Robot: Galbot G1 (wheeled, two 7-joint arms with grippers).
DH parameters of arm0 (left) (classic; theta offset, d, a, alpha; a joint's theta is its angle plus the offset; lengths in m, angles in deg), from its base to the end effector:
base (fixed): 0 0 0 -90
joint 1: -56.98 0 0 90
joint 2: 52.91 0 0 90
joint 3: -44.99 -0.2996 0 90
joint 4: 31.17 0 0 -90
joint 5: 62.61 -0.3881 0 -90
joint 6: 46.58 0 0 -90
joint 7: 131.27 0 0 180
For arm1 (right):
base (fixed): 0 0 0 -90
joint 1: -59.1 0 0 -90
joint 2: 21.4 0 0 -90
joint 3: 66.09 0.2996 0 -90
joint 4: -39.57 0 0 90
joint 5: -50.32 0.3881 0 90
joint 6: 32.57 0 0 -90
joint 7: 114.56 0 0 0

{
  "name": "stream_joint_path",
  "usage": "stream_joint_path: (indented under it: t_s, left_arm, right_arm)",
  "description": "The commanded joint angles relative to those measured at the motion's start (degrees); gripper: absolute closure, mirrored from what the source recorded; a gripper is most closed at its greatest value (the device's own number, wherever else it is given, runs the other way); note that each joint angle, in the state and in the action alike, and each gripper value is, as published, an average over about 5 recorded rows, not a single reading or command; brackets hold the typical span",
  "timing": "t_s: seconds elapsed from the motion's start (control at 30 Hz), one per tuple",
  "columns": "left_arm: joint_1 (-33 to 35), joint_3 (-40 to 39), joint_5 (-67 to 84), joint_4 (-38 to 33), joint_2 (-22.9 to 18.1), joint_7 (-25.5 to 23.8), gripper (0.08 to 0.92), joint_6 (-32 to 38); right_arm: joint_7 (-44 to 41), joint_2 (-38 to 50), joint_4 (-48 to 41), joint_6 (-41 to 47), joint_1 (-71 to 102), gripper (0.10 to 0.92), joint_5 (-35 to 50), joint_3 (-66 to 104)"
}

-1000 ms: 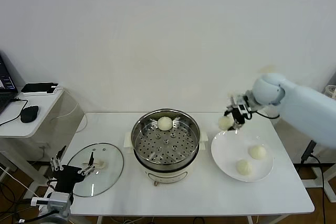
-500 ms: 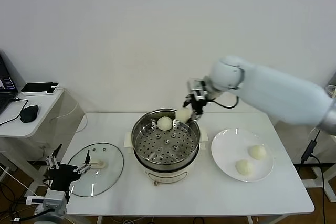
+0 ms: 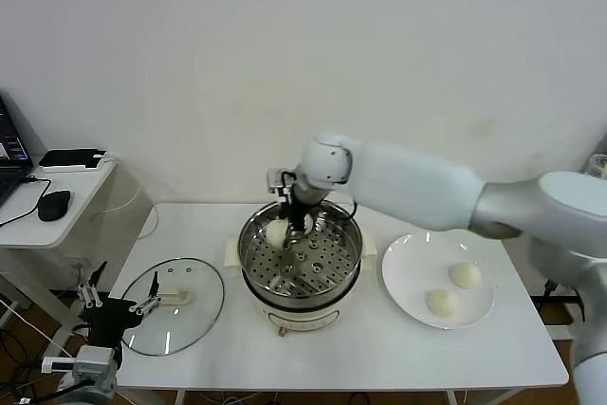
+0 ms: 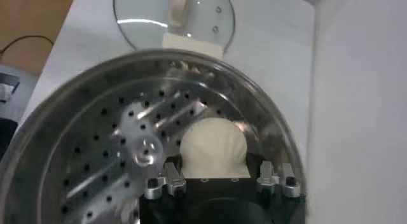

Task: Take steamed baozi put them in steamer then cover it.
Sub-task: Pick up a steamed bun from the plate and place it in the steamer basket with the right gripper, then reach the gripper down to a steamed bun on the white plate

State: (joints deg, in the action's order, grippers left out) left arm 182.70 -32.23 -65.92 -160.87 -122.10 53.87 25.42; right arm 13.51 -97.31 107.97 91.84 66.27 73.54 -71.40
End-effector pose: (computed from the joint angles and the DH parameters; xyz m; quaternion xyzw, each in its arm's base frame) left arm 0.2219 0.0801 -0.1902 0.0591 -0.9647 -0.2417 0.0869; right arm 0.5084 0.2408 -0.0976 0.5685 -0.5639 0.5169 0.3027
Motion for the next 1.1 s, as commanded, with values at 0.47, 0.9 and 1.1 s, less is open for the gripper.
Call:
stream_joint_path:
  t_s: [0.47,0.9,1.1]
  left_arm:
    - [0.0,0.3,0.0,-0.2,-0.3,0.0,0.177,0.1]
    - [-0.2,0.2,0.2,-0.4,0.4,0.0,0.177,0.0]
    - [-0.5,-0.2,0.3,-0.8,0.7,0.0,0.177,0.0]
  right_arm:
    - [0.7,-5.0,-3.4,3.2,1.6,0.376,-0.4,-1.5]
    - [-10.4,7.4,6.8,-5.7,-8.7,0.203,-4.0,-1.7]
    - [-13.3,22.3,16.3,-8.3,-13.0,0.202,-6.1,-2.6]
